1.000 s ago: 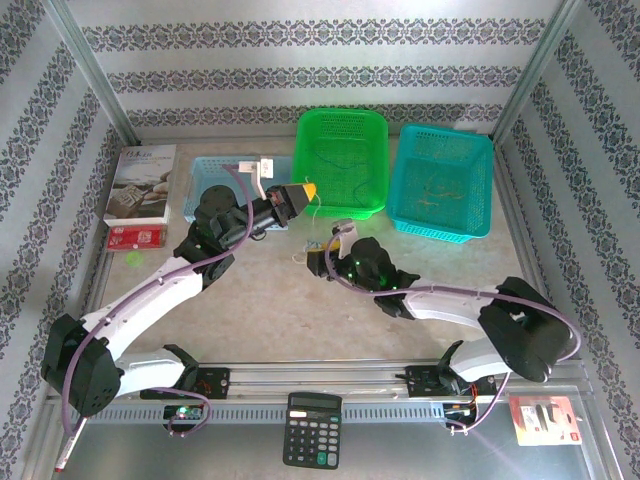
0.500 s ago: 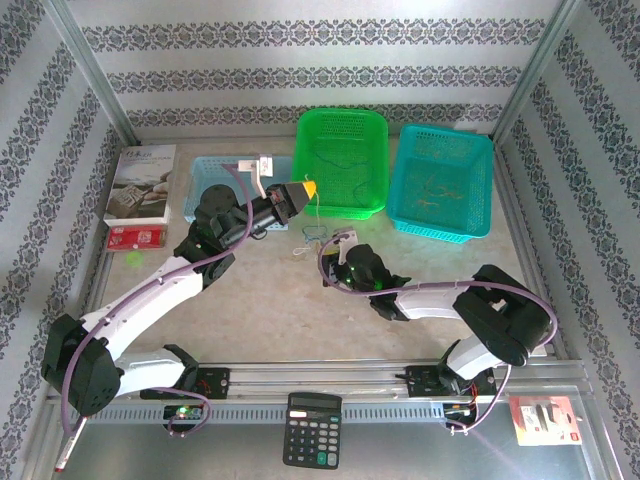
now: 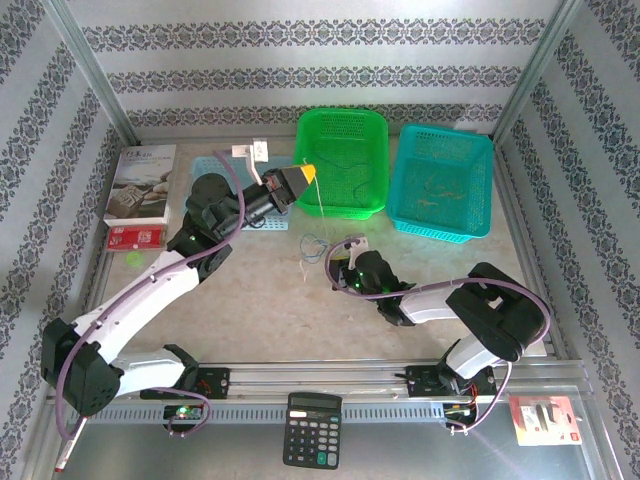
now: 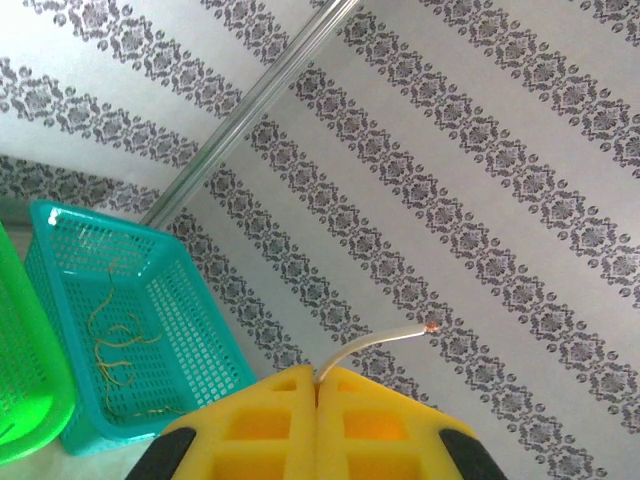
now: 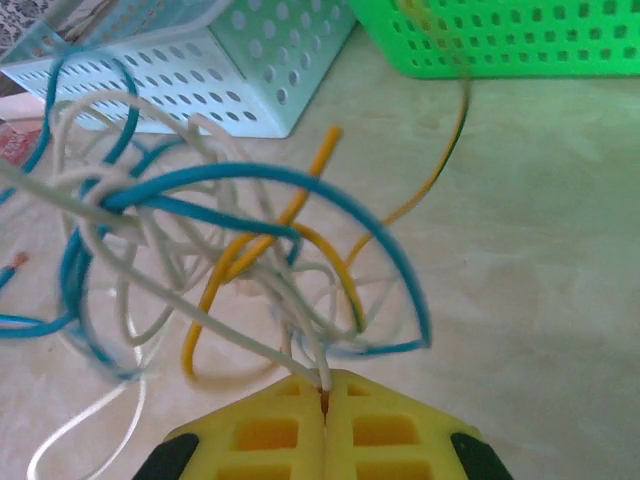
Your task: Untangle the cables
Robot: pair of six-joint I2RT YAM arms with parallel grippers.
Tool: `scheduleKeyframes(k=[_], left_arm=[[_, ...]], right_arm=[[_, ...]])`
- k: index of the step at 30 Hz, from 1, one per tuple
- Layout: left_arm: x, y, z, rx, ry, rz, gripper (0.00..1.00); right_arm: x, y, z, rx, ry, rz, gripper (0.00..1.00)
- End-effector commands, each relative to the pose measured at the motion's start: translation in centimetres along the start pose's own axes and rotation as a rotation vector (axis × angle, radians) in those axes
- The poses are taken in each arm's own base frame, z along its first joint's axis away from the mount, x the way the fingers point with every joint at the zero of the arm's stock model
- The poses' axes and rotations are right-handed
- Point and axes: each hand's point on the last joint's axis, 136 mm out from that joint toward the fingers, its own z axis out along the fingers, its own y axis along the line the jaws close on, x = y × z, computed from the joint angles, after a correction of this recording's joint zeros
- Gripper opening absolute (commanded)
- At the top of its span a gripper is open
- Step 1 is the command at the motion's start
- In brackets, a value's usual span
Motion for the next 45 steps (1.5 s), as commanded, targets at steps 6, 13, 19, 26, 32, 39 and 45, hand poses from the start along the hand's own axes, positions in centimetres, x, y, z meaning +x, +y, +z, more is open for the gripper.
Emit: scheduleKeyframes(k=[6,13,19,26,32,39,45], left_arm=[[-5.2,-5.7,-2.3,0.058,-0.129,0.158,0.00],[-5.7,-5.2,-3.5,0.022,-0.161,0.172,0.00],[-4.2,-4.6,-2.5,0.045,-0.100,0.137,0.00],[-1.9,-2.7,-1.2,0.047,-0.025,0.089,0.00],[-1.4,-2.4,-1.0,0.052,-0.013,0.076,0.00],[-1.3,-2.3,-0.6,0.069,-0.014,0.052,0.00],[-1.4,-2.3,0.1,0.082,-0.016,0.031,0.00]], right_arm=[[2.7,-5.8,-1.7,0.159,0.042,0.088,0.00],[3.4,-9.1,-2.9,0.221,0.063,0.195,0.00],[2.1,-5.9,-2.9,0.068,0.068,0.145,0.28],[0.9,-4.8,-4.3,0.034,0.042,0.135,0.44],[-1.2,-2.8,-5.7,-0.039,-0.005,0.103,0.59],[-4.6,2.6,-6.6,-0.194,-0.076,0.003,0.65],[-6.9,6.7,-6.1,-0.256,-0.128,-0.102,0.66]])
